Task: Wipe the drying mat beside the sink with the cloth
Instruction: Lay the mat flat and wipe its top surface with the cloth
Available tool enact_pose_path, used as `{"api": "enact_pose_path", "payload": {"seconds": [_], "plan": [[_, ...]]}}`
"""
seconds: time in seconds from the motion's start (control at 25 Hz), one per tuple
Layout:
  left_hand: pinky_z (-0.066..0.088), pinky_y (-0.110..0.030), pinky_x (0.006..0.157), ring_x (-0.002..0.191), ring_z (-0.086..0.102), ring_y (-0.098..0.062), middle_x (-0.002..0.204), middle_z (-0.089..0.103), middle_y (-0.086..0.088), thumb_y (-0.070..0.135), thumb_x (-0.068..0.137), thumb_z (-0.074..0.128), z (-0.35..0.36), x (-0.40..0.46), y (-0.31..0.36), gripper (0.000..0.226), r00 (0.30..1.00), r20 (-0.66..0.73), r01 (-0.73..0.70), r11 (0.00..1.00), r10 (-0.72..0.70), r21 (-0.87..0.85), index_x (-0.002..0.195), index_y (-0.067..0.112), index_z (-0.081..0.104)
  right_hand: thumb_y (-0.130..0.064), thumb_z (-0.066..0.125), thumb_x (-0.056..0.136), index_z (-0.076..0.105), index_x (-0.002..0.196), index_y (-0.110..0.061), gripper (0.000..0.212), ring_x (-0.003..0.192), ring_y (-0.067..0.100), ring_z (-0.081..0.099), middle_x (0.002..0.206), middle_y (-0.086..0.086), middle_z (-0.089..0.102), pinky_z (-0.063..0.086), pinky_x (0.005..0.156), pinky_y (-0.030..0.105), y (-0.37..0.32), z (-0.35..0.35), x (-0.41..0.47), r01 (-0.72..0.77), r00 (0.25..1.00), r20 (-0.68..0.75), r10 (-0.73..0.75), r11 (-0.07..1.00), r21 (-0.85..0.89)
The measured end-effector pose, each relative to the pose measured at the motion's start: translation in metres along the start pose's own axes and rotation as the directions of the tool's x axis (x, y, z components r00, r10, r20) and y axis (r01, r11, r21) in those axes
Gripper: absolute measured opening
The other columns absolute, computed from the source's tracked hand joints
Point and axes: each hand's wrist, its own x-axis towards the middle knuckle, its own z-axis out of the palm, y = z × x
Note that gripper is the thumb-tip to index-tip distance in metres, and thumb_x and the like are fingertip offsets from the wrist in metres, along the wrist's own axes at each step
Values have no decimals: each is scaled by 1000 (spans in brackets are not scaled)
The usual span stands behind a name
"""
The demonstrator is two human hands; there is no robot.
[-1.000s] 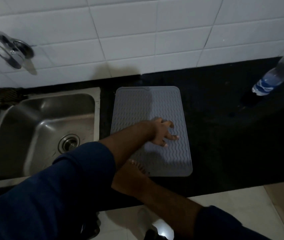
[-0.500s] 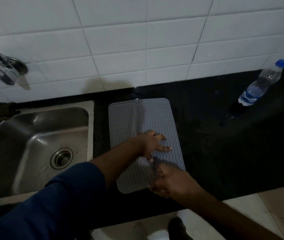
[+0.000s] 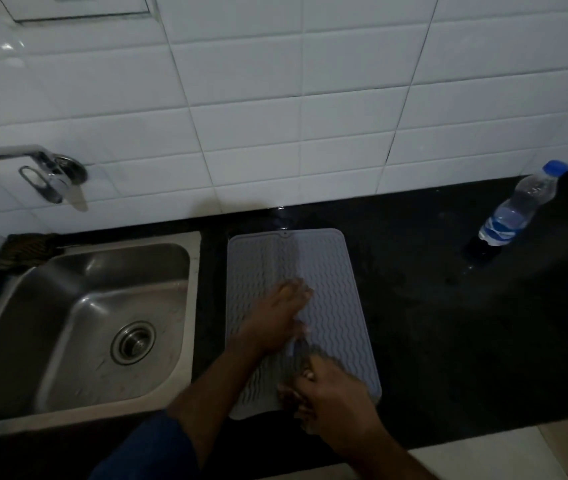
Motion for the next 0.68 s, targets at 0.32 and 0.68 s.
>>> {"api": "enact_pose_path", "payload": {"seconds": [0.32,0.68], "plan": [[0,-40,120,151,18,-23,163,16,-1,65,97,14,51,-100,-25,71,912,-218,365,930,-346,50,156,27,19,-46,84,73,59,102,-28,41,80,19,77,97,3,75,63,72,37,15,-1,4,-253,950,254,182,925,283],[0,-30,117,145,33,-28,159,30,-3,72,92,20,55,-111,-8,79,868,-183,464,885,-461,-31,151,22,35,-50,55,95,36,147,-21,63,139,23,35,152,6,35,28,117,39,43,-6,19,-142,890,435,139,990,-26]]}}
